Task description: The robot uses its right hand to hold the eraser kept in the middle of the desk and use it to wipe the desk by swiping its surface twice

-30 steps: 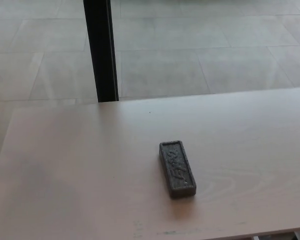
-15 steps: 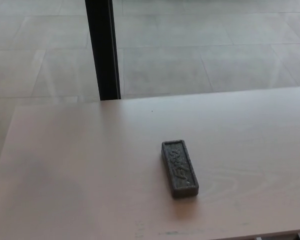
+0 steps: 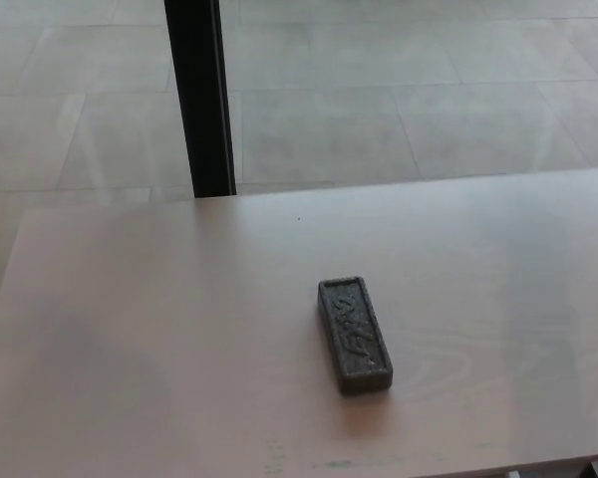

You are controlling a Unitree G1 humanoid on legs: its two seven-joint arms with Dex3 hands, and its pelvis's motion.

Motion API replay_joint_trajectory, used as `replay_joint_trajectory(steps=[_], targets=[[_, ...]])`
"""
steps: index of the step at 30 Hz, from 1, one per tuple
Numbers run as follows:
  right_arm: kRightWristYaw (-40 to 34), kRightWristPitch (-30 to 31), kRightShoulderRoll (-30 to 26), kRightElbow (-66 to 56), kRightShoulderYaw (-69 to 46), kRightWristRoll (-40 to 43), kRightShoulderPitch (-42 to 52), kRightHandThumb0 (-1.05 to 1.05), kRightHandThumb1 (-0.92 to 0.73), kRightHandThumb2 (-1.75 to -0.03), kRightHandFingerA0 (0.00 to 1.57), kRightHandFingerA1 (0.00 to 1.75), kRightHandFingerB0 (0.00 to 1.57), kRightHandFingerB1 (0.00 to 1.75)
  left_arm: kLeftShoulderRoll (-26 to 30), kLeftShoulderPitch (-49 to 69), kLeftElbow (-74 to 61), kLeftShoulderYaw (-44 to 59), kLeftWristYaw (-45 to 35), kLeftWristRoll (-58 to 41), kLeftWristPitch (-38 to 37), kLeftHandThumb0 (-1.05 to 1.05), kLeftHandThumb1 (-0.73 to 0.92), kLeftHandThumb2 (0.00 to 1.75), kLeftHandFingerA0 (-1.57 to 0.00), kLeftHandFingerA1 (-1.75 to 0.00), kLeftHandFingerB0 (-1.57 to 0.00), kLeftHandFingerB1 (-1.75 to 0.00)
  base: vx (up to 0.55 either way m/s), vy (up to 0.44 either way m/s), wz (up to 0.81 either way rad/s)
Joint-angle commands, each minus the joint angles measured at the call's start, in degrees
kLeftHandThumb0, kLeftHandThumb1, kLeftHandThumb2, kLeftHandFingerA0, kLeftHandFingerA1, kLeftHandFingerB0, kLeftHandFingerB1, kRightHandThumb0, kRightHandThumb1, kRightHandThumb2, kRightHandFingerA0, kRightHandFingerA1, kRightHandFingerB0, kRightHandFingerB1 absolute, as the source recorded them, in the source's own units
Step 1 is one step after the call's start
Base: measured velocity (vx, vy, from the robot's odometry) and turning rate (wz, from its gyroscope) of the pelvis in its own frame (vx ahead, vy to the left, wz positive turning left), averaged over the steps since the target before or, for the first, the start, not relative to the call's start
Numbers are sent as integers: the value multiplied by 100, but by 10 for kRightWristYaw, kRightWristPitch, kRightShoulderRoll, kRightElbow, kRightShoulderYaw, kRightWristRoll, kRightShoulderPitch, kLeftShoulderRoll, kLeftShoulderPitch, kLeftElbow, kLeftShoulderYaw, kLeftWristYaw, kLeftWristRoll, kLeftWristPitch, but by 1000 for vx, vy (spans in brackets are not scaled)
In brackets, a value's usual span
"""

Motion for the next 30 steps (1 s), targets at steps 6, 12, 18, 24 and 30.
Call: replay_joint_trajectory(steps=[6,12,18,24,30], targets=[[14,1,129,-17,175,-52,23,-29,-50,-104,102,175,91,130,19,-6,22,-7,-1,-7,-20,-44,48,88,-76,-78,-60,-68,-10,-3,2],[18,16,173,21,219,-64,41,-27,-57,-106,99,175,82,147,20,-8,17,-13,0,-8,-12,-41,50,89,-76,-78,-58,-68,0,0,0],[18,-8,212,84,262,-94,70,-27,-55,-111,107,175,85,150,23,-10,18,-23,1,-8,-13,-40,53,92,-75,-78,-60,-69,0,0,0],[19,-31,219,123,290,-125,96,-24,-47,-122,104,175,87,152,23,-8,12,-27,2,-5,-13,-40,54,93,-74,-78,-57,-67,0,0,0],[18,-57,221,159,288,-139,104,-31,-53,-113,102,175,80,159,27,-16,19,-29,5,-7,-8,-44,53,92,-79,-80,-62,-70,0,0,0]])
